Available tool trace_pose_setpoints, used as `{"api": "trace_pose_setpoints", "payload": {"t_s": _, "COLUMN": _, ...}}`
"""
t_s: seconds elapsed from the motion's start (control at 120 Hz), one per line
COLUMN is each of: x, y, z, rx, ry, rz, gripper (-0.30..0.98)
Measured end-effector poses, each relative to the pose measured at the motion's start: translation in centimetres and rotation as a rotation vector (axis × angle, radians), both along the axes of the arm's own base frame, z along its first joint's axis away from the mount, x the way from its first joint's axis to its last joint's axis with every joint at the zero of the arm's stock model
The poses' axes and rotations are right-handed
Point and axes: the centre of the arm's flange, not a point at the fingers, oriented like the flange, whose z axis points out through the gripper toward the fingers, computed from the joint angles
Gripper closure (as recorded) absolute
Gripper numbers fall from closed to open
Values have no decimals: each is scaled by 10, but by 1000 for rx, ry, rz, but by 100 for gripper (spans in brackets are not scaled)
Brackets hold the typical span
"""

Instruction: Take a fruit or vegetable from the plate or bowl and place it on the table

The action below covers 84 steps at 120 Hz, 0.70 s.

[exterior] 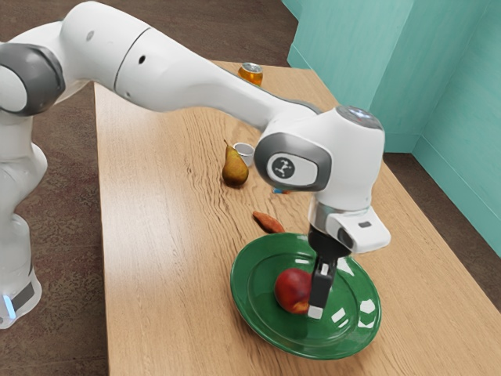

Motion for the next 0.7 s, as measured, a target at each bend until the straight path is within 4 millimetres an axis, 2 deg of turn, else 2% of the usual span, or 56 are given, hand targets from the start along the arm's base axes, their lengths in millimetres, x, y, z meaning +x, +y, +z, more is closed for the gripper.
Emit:
{"api": "trace_pose_setpoints", "payload": {"t_s": 0.092, "x": 9, "y": 25, "z": 3, "rx": 5, "ry": -14, "rz": 42, "gripper": 0}}
{"api": "trace_pose_setpoints", "payload": {"t_s": 0.142, "x": 12, "y": 32, "z": 0, "rx": 10, "ry": -13, "rz": 54, "gripper": 0}}
{"api": "trace_pose_setpoints", "payload": {"t_s": 0.417, "x": 30, "y": 48, "z": -26, "rx": 29, "ry": 14, "rz": 92, "gripper": 0}}
{"api": "trace_pose_setpoints", "payload": {"t_s": 0.7, "x": 29, "y": 50, "z": -42, "rx": 34, "ry": 22, "rz": 97, "gripper": 0}}
